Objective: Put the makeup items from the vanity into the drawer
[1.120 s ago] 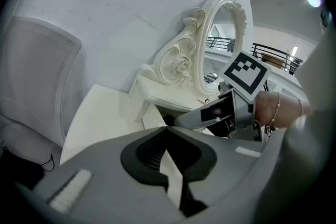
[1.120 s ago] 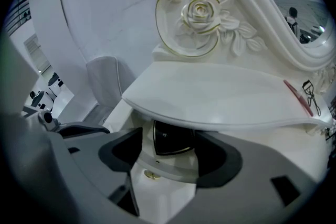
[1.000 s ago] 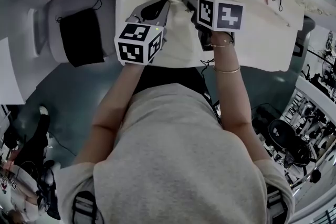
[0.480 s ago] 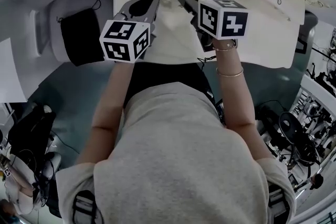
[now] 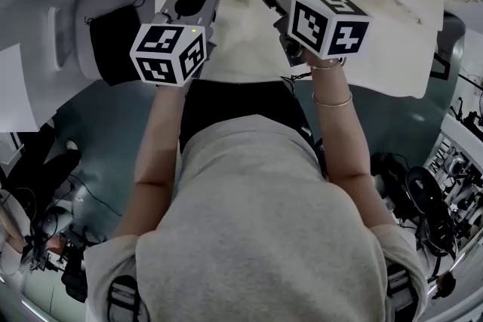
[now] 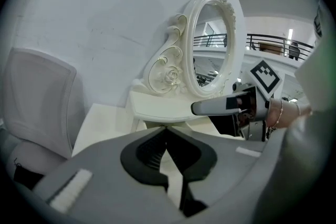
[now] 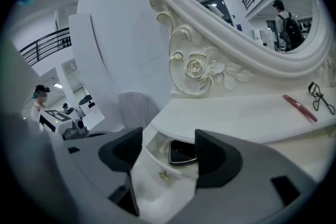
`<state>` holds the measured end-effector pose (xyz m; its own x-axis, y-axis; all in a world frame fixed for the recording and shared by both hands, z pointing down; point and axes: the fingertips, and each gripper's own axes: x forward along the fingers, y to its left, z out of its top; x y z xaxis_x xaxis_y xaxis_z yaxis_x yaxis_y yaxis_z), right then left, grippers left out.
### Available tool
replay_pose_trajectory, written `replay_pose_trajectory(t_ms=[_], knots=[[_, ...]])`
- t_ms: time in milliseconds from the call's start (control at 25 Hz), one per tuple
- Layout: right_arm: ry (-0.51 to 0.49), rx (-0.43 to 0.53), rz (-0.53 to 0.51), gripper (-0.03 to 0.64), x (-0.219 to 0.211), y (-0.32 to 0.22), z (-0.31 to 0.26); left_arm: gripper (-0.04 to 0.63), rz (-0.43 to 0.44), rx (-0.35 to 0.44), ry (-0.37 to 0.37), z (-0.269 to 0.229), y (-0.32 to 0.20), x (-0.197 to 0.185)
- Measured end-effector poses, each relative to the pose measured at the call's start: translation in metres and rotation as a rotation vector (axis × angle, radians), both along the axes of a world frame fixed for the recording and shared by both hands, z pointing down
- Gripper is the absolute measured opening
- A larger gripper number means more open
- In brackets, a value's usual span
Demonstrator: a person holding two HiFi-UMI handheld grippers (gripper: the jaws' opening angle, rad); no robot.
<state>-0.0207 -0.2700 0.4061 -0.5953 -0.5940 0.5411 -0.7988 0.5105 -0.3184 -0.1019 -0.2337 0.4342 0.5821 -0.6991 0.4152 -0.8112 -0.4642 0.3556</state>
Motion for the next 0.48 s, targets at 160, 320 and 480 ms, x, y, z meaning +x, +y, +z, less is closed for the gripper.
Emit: replay_pose_trajectory(t_ms=[160,320,480], knots=[[-0.034,0.023,-0.002,0.321,0.026,0.003,-0.003,0.009,-0.035,0.012,0.016,-0.008,0.004,0.024],[-0.062,0.081,-0.054,0.318,0.022,0.013,-0.018,0.009,-0.042,0.034,0.020,-0.020,0.009,0.028],[-0.134,0.145,-0.070,0.197,0.022,0.021,-0.041,0.009,-0.037,0.071,0.025,-0.037,0.011,0.034]])
